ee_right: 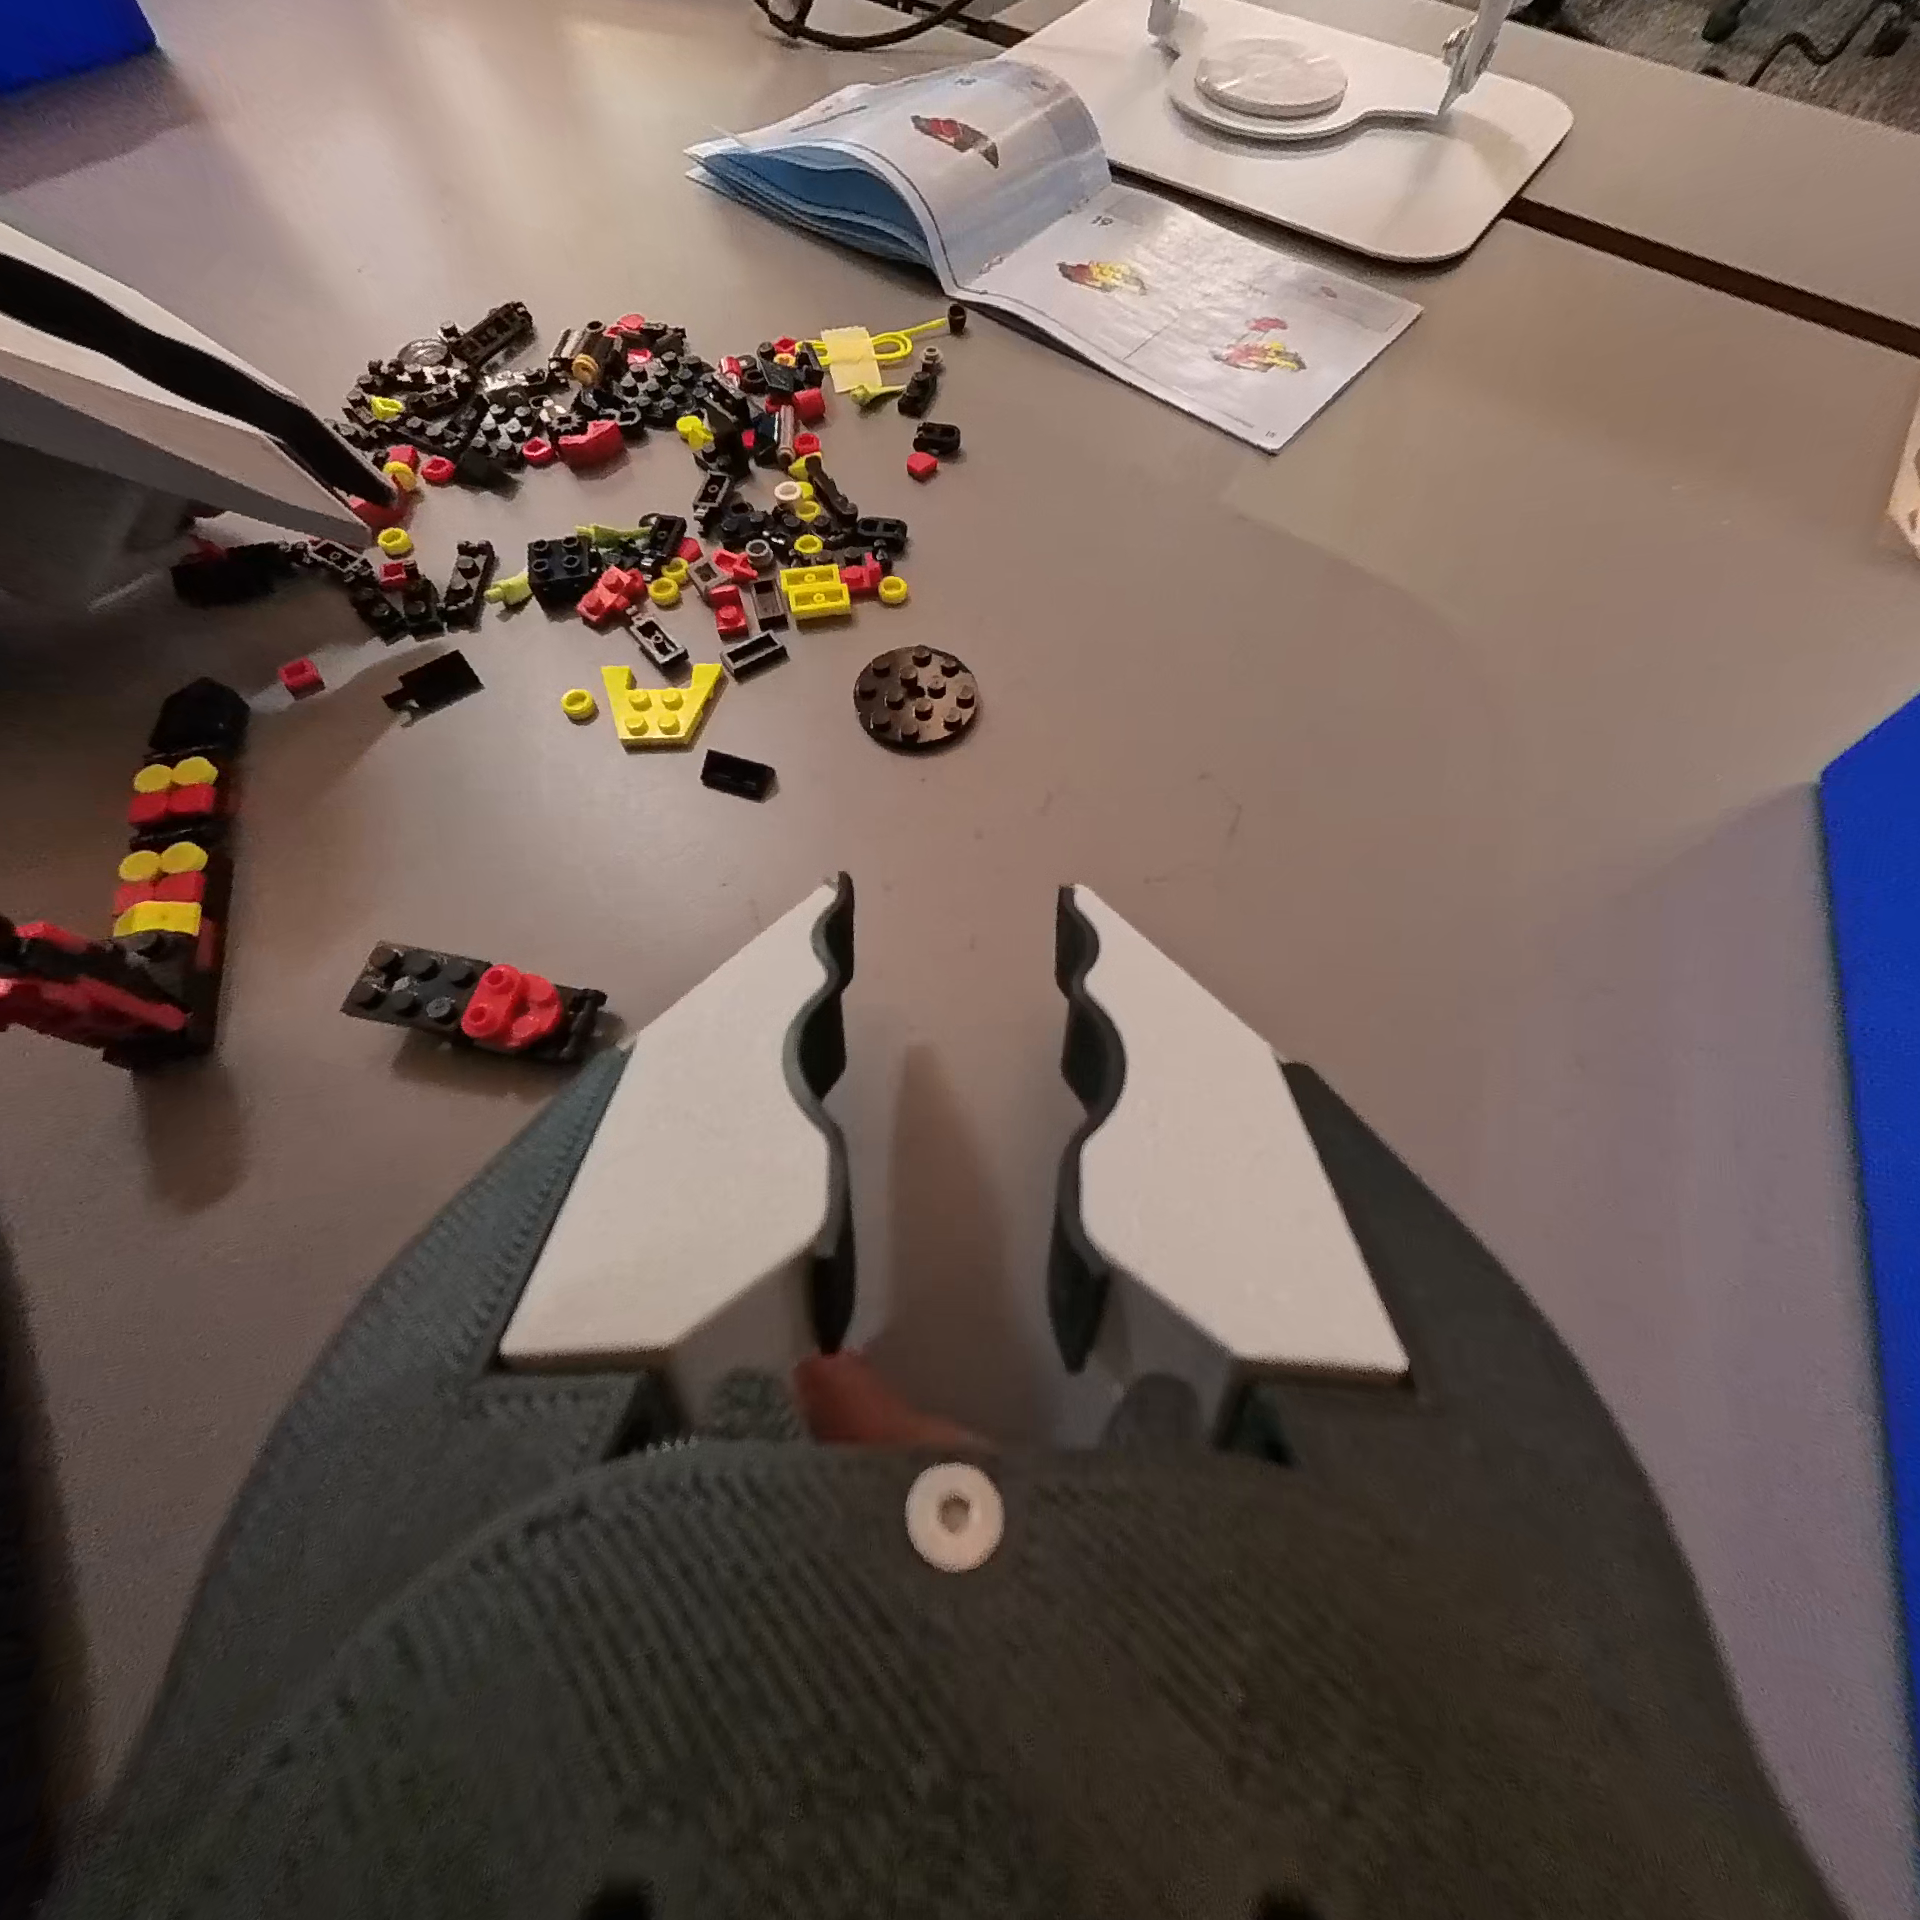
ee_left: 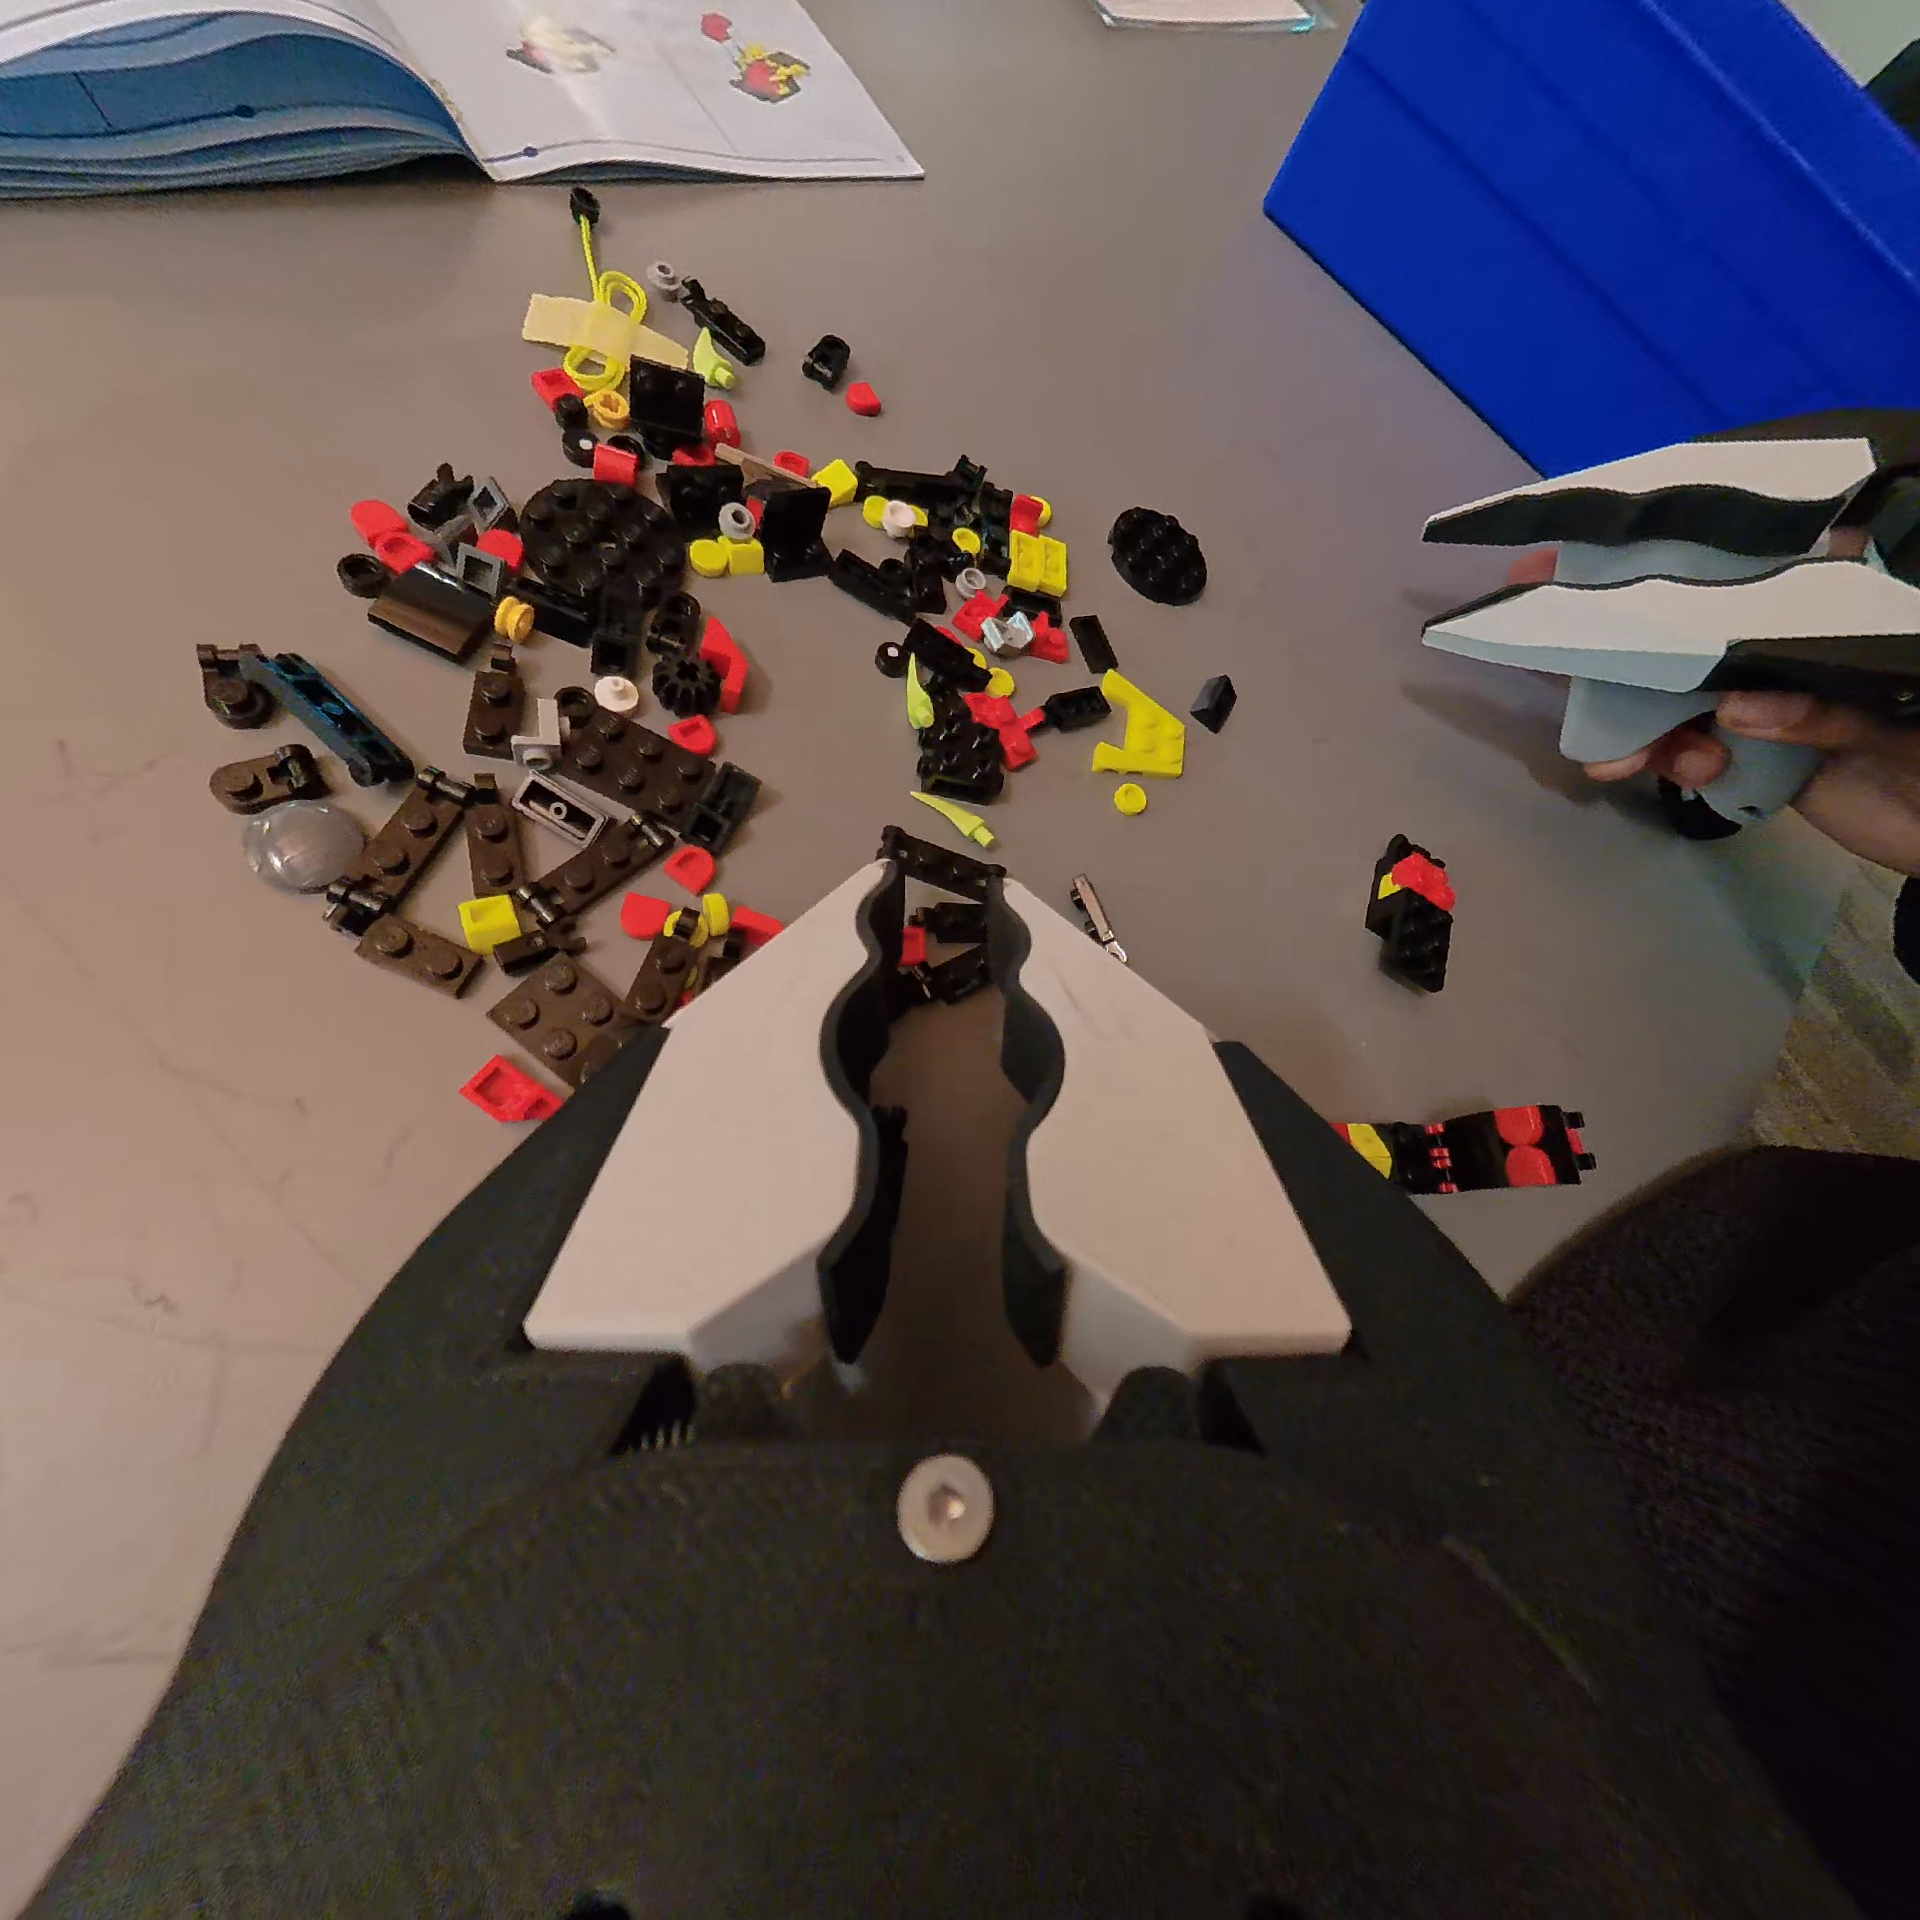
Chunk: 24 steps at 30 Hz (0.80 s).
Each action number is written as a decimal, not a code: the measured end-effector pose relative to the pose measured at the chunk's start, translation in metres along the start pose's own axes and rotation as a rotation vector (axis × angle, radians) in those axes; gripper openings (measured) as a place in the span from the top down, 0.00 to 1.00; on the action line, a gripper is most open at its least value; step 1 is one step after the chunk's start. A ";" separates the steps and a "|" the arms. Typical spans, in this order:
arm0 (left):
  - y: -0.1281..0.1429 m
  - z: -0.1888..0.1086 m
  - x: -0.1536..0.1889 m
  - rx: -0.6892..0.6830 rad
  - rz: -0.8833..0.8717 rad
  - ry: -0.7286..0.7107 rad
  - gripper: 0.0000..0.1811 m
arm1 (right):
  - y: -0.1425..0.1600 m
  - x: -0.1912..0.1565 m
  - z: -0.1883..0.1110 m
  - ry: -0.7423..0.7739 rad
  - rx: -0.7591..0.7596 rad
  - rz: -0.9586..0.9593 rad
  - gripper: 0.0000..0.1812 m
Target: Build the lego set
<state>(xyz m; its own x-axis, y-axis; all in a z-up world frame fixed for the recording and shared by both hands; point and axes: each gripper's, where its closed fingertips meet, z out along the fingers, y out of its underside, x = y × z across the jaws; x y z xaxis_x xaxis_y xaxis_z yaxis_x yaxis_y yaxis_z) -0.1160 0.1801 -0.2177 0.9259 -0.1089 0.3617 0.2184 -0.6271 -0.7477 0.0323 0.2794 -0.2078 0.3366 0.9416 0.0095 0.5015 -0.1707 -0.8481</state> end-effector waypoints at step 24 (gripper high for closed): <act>0.001 0.001 -0.001 -0.006 -0.004 -0.005 0.93 | 0.002 0.000 0.001 0.005 -0.013 -0.003 0.81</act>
<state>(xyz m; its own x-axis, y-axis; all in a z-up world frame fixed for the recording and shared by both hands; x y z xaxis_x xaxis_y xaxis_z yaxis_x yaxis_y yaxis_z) -0.1167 0.1806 -0.2191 0.9266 -0.1019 0.3620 0.2206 -0.6323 -0.7427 0.0323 0.2799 -0.2097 0.3390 0.9407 0.0152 0.5128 -0.1712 -0.8412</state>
